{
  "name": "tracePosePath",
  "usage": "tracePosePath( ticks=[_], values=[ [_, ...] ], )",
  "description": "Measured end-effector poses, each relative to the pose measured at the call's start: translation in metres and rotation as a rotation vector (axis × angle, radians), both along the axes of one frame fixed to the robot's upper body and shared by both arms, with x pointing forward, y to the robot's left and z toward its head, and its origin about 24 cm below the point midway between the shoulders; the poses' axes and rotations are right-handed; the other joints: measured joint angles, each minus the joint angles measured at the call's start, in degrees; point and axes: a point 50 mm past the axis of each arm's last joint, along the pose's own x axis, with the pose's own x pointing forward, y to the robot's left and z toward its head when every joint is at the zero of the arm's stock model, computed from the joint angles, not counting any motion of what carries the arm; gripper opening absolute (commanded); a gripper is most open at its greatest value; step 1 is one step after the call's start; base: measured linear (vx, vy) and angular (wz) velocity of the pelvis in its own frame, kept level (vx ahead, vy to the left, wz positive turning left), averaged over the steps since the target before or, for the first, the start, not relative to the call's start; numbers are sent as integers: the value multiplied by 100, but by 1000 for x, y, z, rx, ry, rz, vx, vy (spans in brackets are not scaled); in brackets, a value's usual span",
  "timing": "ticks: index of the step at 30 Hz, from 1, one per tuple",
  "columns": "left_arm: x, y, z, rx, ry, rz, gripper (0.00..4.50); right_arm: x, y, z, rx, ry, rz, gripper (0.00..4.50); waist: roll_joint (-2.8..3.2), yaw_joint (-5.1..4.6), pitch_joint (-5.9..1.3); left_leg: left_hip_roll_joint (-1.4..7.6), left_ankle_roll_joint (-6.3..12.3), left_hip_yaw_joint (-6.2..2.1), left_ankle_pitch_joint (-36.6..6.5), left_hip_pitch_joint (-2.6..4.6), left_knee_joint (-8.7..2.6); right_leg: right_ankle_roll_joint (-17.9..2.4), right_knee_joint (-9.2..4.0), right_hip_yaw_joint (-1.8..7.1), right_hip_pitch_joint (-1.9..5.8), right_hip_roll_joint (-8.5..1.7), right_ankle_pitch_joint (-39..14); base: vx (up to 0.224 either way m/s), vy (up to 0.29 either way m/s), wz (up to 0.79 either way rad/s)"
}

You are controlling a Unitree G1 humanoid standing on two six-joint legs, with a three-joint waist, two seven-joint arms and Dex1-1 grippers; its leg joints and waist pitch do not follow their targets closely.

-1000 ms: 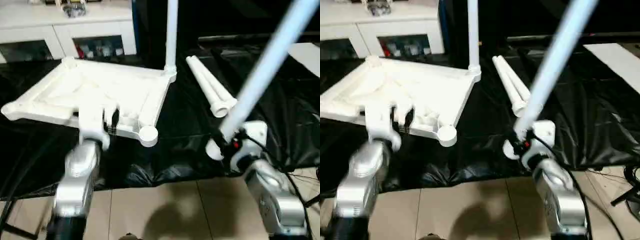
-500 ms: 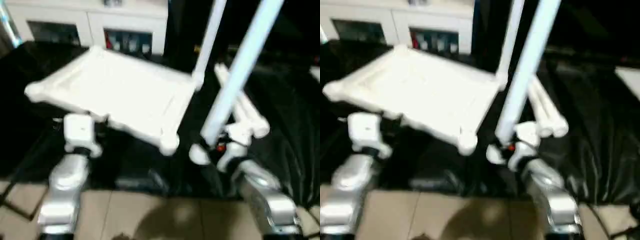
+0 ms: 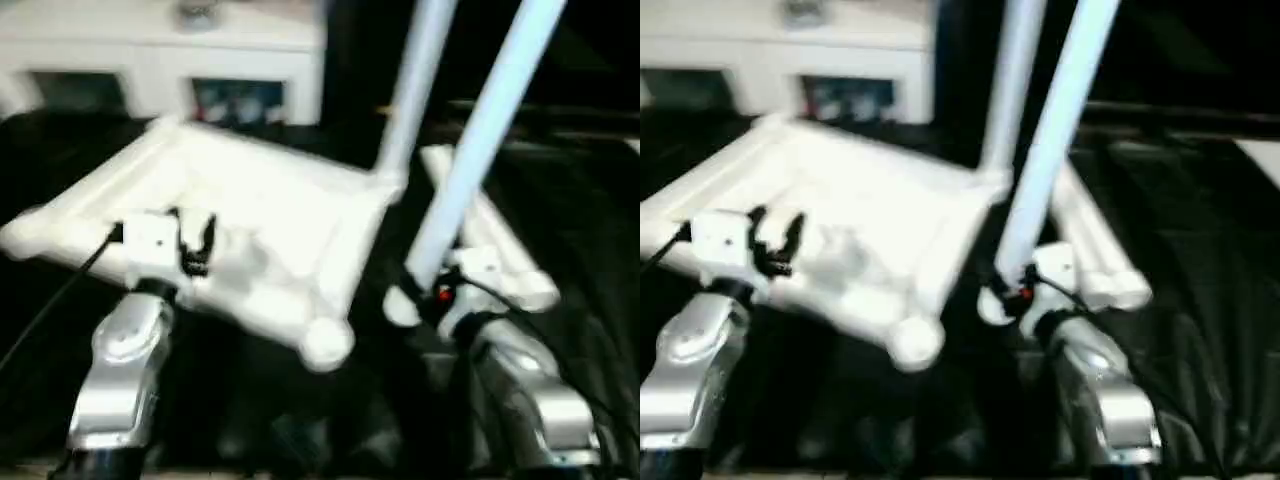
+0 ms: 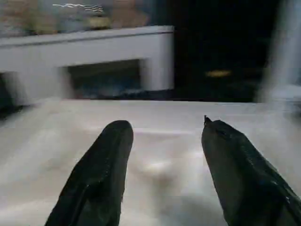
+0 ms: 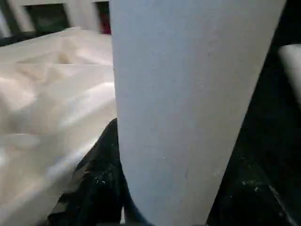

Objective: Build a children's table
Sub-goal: Pick table leg, then rotate table base

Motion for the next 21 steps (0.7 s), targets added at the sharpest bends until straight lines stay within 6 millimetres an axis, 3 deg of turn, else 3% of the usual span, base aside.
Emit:
tracePosePath(
  ticks=[2, 3, 4, 7, 9, 11, 15, 21],
  values=[
    [-1, -11, -2, -36, 18, -104, 291, 0, -7, -1, -9, 5, -22, 188, 11, -6, -3, 47, -50, -2, 6, 10, -140, -40, -93, -39, 10, 52, 63, -52, -13, 8],
    [-1, -11, -2, -43, 24, -127, 291, 0, -8, 0, -8, 3, -24, 188, 31, -13, -7, 112, -233, 2, 15, 14, -205, -56, -161, -64, 19, 99, 113, 0, 0, 0],
    [0, -9, -4, -35, 41, -182, 301, 0, -8, 1, -5, -1, -15, 188, 42, -14, 0, 156, -359, -4, 55, 0, -221, -80, -245, -122, 42, 122, 175, 0, 0, 0],
    [4, -3, -7, 45, 109, -357, 327, 1, -1, 3, 7, -7, 62, 188, 122, -14, 58, 312, -414, 55, 77, 37, -220, -172, -435, -182, 186, 173, 262, -70, -17, 4],
    [4, -3, -9, 80, 147, -462, 337, 2, 0, 7, 8, -20, 96, 188, 149, -8, 93, 352, -419, 151, 85, 112, -220, -144, -436, -165, 234, 159, 244, -60, -5, 9],
    [1, -4, -14, 154, 220, -631, 355, 1, -1, 10, 8, -23, 145, 188, 171, 4, 109, 388, -419, 210, 85, 124, -224, -136, -436, -161, 255, 148, 239, -66, -3, 12],
    [4, 3, -24, 251, 375, -855, 355, -2, -7, 10, -19, 2, 245, 188, 181, 18, 117, 402, -427, 226, 91, 118, -249, -134, -436, -166, 253, 144, 238, -45, -14, 5],
    [27, 9, -20, 493, 432, -1006, 289, -7, -7, 7, -63, 32, 362, 188, 205, 25, 130, 420, -460, 246, 153, 114, -318, -136, -433, -173, 253, 145, 239, 0, 0, 0]
  ],
)
